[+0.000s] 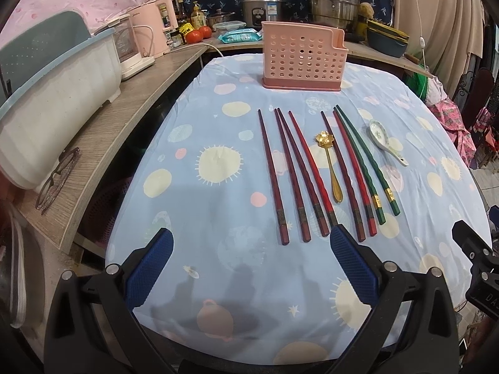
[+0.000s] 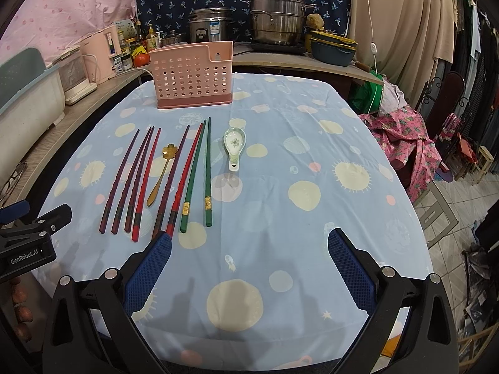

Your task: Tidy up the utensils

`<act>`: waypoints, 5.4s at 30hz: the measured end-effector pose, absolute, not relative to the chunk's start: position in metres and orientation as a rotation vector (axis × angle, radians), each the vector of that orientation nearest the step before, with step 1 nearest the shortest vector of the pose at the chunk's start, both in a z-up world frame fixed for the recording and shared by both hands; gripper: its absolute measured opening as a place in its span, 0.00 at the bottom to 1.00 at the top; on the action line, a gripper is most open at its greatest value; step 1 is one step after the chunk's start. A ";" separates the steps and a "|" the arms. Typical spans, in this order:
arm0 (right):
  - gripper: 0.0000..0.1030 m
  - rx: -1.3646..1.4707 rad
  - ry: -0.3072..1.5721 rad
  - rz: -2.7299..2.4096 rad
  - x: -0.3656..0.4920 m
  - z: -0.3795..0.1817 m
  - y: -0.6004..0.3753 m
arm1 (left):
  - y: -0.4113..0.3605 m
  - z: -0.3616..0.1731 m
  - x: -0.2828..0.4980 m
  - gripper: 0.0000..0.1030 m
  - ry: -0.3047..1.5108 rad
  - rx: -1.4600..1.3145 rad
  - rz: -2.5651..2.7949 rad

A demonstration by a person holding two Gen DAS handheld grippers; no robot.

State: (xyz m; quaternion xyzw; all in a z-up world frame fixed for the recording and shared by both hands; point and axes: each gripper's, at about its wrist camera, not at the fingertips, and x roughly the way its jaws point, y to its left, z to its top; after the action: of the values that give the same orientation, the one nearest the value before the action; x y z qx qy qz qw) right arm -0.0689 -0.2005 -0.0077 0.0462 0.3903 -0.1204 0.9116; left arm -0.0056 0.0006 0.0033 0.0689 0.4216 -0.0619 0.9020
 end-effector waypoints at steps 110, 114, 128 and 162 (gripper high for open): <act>0.17 0.478 0.950 -0.092 0.084 -0.073 -0.255 | 0.000 -0.064 0.070 0.08 1.078 -0.002 -0.311; 0.18 0.488 0.922 -0.088 0.082 -0.063 -0.258 | 0.000 -0.064 0.070 0.08 1.077 -0.002 -0.311; 0.14 0.494 0.948 -0.083 0.083 -0.081 -0.259 | 0.001 -0.065 0.070 0.08 1.072 -0.005 -0.310; 0.06 0.359 0.761 -0.093 0.048 0.010 -0.263 | 0.022 0.031 0.082 0.07 0.812 -0.080 -0.323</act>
State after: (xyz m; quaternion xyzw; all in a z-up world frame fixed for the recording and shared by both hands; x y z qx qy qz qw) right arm 0.0478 -0.2628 0.0104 0.1741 0.3693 -0.0452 0.9117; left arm 0.0817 0.0224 0.0311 -0.0388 0.3929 -0.1563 0.9054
